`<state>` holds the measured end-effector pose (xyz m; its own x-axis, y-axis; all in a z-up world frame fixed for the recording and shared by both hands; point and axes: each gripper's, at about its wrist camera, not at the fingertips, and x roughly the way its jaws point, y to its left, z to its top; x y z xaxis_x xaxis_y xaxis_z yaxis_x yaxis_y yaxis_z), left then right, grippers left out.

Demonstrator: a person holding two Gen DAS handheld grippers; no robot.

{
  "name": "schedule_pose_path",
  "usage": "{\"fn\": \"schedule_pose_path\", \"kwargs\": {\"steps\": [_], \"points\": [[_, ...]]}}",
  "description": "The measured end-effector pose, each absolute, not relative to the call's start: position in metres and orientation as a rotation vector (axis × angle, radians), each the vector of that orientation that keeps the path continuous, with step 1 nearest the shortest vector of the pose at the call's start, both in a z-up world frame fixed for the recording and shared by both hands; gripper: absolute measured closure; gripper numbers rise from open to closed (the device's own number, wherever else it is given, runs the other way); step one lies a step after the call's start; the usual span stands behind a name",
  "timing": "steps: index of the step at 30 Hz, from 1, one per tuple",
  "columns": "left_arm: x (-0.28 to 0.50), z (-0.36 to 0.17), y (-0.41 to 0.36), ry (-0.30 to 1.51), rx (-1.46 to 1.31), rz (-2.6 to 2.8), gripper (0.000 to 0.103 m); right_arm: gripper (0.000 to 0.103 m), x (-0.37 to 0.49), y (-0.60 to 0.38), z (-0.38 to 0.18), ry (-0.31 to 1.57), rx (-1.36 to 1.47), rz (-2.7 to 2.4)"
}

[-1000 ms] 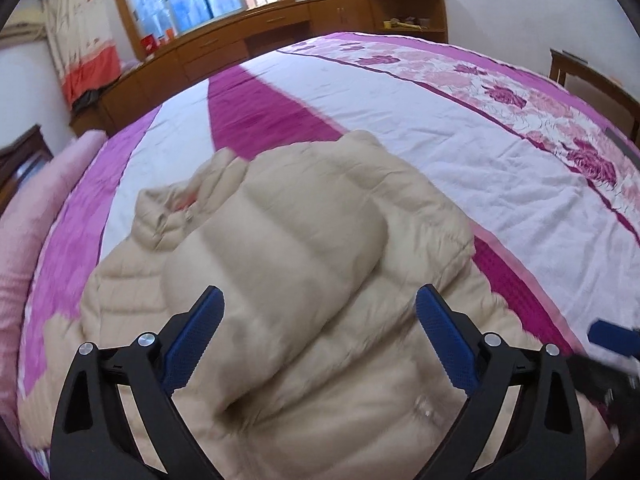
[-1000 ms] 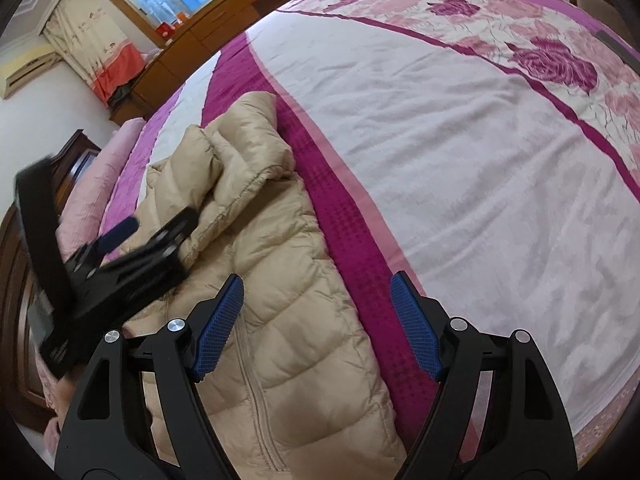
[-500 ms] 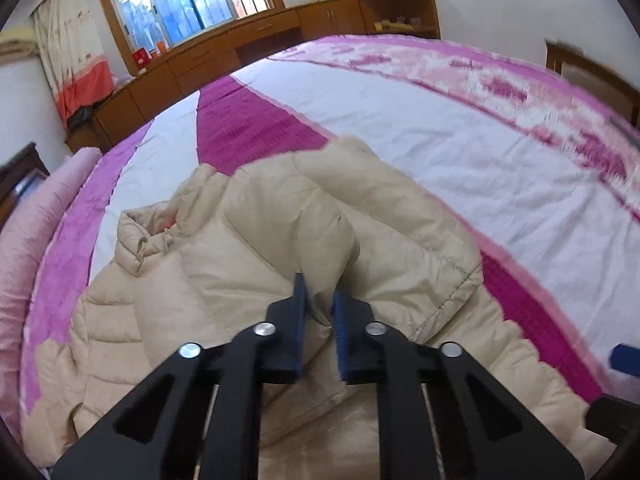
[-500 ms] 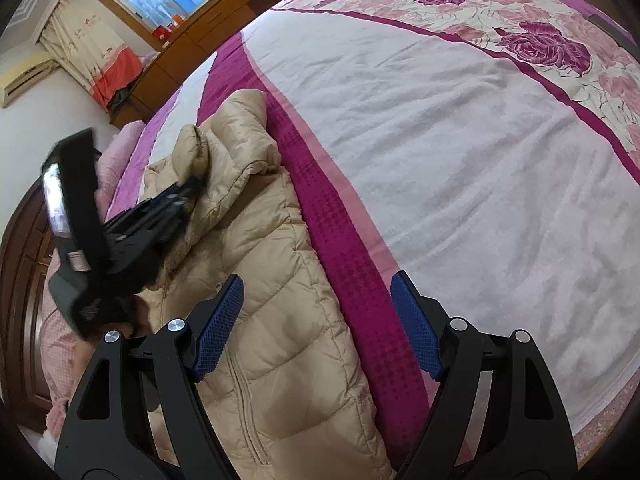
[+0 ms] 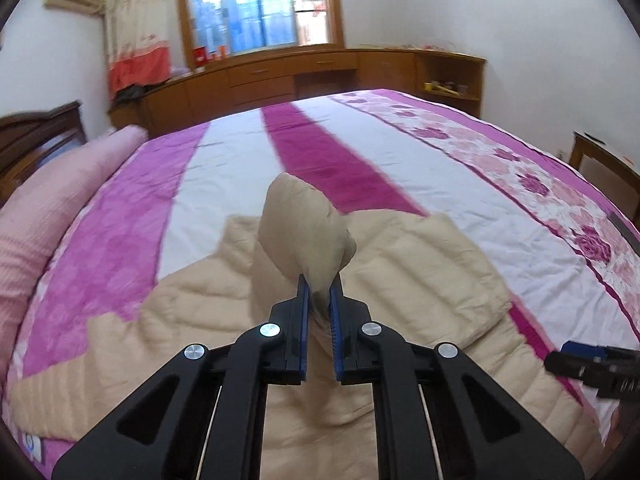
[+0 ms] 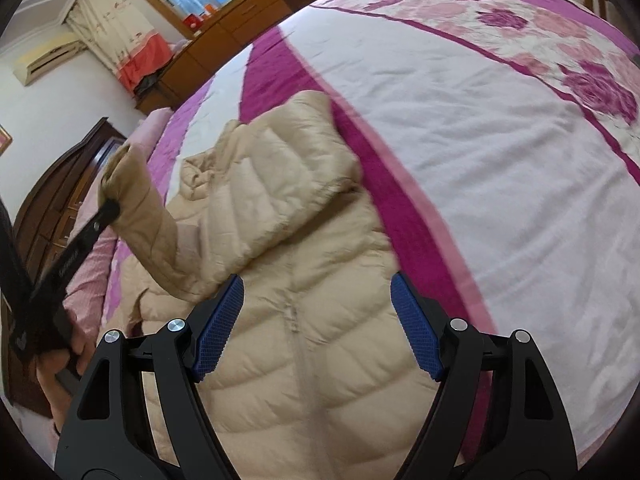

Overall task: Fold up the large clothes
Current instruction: 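Grasp the jacket side edge with the left tool and lift it, then grasp the other sleeve cuff with the left tool and lift it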

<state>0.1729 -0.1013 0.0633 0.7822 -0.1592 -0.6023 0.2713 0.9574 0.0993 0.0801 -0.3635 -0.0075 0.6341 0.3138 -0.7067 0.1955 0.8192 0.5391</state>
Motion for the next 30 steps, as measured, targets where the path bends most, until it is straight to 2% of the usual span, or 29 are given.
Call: {"fn": "schedule_pose_path", "kwargs": {"steps": [11, 15, 17, 19, 22, 30], "points": [[0.179, 0.02, 0.014, 0.764, -0.032, -0.079, 0.093, 0.027, 0.145, -0.343, -0.017, 0.934, 0.677, 0.105], [0.182, -0.004, 0.035, 0.814, -0.12, -0.08, 0.093, 0.032, 0.164, -0.344, -0.03, 0.935, 0.723, 0.066], [0.185, -0.012, 0.04, 0.826, -0.141, -0.082, 0.093, 0.046, 0.171, -0.346, -0.037, 0.933, 0.736, 0.041], [0.19, -0.019, 0.042, 0.834, -0.132, -0.076, 0.093, 0.094, 0.178, -0.351, -0.044, 0.937, 0.745, 0.01], [0.204, -0.029, 0.045, 0.859, -0.142, -0.081, 0.093, 0.098, 0.18, -0.358, -0.05, 0.919, 0.77, -0.004], [0.228, -0.057, 0.043, 0.928, -0.156, -0.064, 0.092, 0.098, 0.19, -0.352, -0.056, 0.916, 0.676, -0.062]]}}
